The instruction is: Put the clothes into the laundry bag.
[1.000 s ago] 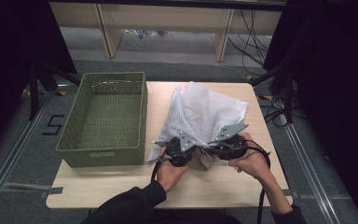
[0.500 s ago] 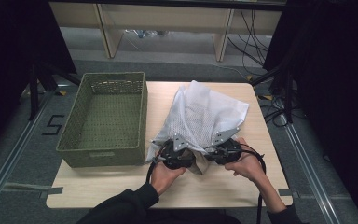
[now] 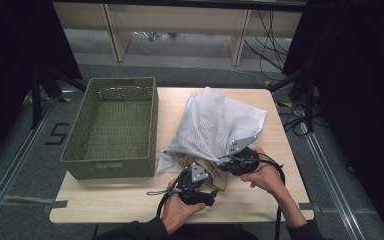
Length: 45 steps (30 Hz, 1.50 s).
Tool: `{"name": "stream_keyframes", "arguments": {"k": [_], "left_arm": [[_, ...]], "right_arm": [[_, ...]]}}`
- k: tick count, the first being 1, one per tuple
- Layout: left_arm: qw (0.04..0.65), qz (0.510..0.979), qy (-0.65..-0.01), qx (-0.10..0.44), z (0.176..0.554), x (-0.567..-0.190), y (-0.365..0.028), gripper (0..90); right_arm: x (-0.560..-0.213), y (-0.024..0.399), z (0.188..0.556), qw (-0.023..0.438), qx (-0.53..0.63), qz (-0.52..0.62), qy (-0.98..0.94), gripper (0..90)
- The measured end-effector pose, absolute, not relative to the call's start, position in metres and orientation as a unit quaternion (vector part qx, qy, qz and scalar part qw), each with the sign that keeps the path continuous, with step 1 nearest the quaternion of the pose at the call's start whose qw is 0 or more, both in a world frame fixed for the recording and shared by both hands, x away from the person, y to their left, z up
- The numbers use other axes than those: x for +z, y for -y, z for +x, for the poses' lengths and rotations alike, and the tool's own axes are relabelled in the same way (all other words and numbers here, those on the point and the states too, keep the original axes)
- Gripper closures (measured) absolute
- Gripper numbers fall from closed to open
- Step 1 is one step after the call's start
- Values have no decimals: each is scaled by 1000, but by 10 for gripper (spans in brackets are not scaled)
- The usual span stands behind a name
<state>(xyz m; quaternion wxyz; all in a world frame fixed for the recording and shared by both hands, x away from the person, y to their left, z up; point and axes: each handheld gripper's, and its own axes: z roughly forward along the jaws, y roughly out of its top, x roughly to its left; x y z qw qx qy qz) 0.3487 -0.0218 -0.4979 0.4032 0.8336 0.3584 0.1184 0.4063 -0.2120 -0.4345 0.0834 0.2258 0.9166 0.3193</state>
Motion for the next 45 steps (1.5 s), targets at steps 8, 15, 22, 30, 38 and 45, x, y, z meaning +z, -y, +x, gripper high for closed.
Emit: {"name": "stream_keyframes", "arguments": {"k": [8,15,22,30,38,45], "left_arm": [[425,808,-370,174,376,-504,24,776],[443,779,-380,229,402,-487,17,836],[440,801,-361,184,403,-505,19,661],[413,817,-368,160,379,-493,-4,391],[427,820,-341,171,395,-499,1,866],[437,822,-329,159,407,-504,16,853]], "right_arm": [[-432,214,406,83,324,217,-917,898],[-432,209,404,79,321,206,-921,899],[-449,208,408,69,302,212,-927,899],[-454,211,410,69,295,214,-929,900],[-450,210,406,61,294,207,-931,900],[-456,211,407,54,298,209,-930,900]]}}
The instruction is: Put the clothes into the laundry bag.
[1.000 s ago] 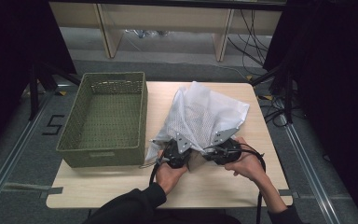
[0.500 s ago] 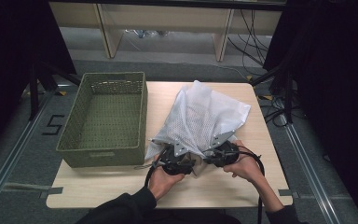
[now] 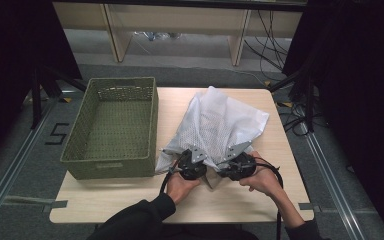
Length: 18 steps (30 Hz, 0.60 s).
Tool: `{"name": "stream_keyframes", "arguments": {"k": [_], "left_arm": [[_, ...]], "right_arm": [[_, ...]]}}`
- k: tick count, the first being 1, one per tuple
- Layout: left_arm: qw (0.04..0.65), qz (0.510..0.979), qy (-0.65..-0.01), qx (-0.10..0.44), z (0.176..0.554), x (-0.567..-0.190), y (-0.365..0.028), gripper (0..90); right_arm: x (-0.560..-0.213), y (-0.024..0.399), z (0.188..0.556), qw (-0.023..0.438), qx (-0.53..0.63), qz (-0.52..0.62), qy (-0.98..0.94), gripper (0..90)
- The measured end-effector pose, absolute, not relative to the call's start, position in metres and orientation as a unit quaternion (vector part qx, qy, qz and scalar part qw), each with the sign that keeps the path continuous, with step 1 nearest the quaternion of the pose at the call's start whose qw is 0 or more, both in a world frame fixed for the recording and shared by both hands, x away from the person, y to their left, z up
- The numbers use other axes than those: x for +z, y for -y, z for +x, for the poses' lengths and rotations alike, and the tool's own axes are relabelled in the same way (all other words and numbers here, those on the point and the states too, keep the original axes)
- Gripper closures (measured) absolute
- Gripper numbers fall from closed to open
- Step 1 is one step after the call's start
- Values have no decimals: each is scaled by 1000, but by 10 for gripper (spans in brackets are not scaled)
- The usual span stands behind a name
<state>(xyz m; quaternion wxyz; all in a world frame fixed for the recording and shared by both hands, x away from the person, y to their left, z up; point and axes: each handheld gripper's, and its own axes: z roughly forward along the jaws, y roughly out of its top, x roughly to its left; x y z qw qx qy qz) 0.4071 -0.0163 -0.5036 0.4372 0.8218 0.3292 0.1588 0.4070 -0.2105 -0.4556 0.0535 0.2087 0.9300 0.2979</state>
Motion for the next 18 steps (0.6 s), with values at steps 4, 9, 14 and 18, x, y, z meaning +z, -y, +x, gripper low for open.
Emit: {"name": "stream_keyframes", "arguments": {"k": [4,9,14,18], "left_arm": [[445,826,-326,118,400,-497,1,701],[431,830,-336,114,382,-484,-35,526],[369,848,-345,159,379,-487,-60,470],[338,861,-342,168,388,-495,-59,431]], "right_arm": [[-465,208,410,57,296,212,-930,900],[-474,205,413,70,295,219,-927,900],[-477,205,416,75,289,223,-928,900],[-478,206,416,71,279,227,-931,900]]}}
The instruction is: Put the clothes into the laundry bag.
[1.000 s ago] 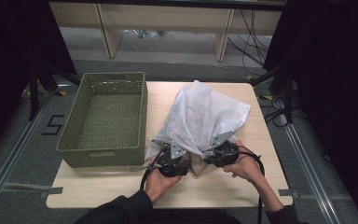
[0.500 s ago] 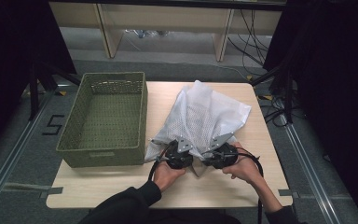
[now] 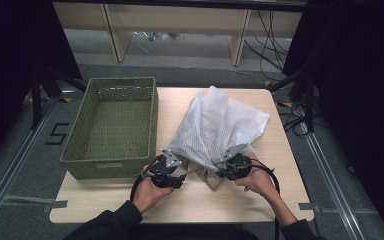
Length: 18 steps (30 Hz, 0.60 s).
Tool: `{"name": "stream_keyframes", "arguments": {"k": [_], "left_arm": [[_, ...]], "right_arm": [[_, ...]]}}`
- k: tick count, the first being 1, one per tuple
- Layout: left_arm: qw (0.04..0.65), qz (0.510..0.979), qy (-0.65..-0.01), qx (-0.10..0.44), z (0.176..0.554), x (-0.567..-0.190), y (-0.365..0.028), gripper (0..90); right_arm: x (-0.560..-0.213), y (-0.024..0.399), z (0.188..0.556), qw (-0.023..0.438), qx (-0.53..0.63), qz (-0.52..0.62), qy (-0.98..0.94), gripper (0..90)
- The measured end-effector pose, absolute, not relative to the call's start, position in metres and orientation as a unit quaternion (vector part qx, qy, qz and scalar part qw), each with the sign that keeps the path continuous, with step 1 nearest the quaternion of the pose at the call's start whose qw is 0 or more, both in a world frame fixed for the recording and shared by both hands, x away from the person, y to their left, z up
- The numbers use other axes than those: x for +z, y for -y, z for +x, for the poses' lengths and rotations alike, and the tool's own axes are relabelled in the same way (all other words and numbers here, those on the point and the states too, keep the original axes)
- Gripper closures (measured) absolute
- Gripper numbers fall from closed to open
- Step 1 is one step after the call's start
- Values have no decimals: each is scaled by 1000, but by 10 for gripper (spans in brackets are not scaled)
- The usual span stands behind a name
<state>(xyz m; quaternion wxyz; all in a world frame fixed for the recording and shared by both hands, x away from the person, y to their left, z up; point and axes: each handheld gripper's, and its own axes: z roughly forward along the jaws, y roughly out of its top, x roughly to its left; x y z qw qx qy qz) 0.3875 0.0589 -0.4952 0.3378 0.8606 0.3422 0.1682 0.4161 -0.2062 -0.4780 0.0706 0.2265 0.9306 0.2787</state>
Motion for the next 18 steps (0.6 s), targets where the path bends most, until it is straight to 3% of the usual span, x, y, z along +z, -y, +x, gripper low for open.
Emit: {"name": "stream_keyframes", "arguments": {"k": [9,18], "left_arm": [[343,854,-367,132,404,-509,-49,507],[348,852,-372,123,407,-508,-50,824]], "right_arm": [[-478,219,414,66,269,222,-935,900],[-470,214,410,72,284,201,-935,900]]}}
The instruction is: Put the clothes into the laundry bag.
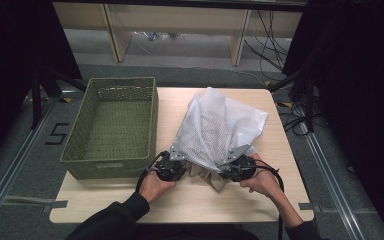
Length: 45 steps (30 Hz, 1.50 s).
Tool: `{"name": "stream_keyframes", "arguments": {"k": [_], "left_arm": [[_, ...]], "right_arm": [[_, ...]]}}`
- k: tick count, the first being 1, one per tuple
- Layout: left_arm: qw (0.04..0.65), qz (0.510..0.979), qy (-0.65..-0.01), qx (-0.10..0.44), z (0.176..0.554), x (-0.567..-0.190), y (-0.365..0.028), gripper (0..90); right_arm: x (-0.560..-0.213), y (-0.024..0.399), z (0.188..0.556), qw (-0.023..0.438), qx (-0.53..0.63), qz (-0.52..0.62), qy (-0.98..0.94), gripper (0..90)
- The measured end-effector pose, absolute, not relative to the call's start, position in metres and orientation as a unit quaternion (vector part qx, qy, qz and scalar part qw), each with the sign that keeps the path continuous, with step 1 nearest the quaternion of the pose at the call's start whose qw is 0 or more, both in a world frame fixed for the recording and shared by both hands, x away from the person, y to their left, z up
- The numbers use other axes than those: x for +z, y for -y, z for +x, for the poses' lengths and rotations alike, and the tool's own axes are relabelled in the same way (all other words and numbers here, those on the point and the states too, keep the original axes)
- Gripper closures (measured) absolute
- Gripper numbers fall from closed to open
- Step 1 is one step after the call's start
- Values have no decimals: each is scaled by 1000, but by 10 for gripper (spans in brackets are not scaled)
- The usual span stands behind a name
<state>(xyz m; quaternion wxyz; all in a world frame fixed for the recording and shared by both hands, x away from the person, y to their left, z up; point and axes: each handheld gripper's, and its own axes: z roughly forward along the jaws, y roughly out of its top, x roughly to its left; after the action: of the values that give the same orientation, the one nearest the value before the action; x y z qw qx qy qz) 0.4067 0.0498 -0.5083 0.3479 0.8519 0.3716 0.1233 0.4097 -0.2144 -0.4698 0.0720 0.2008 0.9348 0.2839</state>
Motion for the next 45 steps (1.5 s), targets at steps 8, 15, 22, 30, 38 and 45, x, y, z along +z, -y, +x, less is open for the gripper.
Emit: {"name": "stream_keyframes", "arguments": {"k": [8,15,22,30,38,45], "left_arm": [[358,855,-365,91,395,-508,-48,889],[366,853,-360,92,392,-510,-47,890],[369,857,-349,88,390,-510,-47,889],[347,869,-338,101,385,-507,-52,783],[323,866,-351,152,381,-506,-58,516],[333,867,-351,120,384,-506,-62,801]], "right_arm": [[-465,207,405,66,312,188,-929,900],[-459,187,400,67,329,157,-929,900],[-474,153,413,104,314,186,-925,900],[-477,156,422,106,311,200,-923,900],[-477,160,422,96,308,200,-925,900],[-477,162,421,94,309,201,-925,900]]}}
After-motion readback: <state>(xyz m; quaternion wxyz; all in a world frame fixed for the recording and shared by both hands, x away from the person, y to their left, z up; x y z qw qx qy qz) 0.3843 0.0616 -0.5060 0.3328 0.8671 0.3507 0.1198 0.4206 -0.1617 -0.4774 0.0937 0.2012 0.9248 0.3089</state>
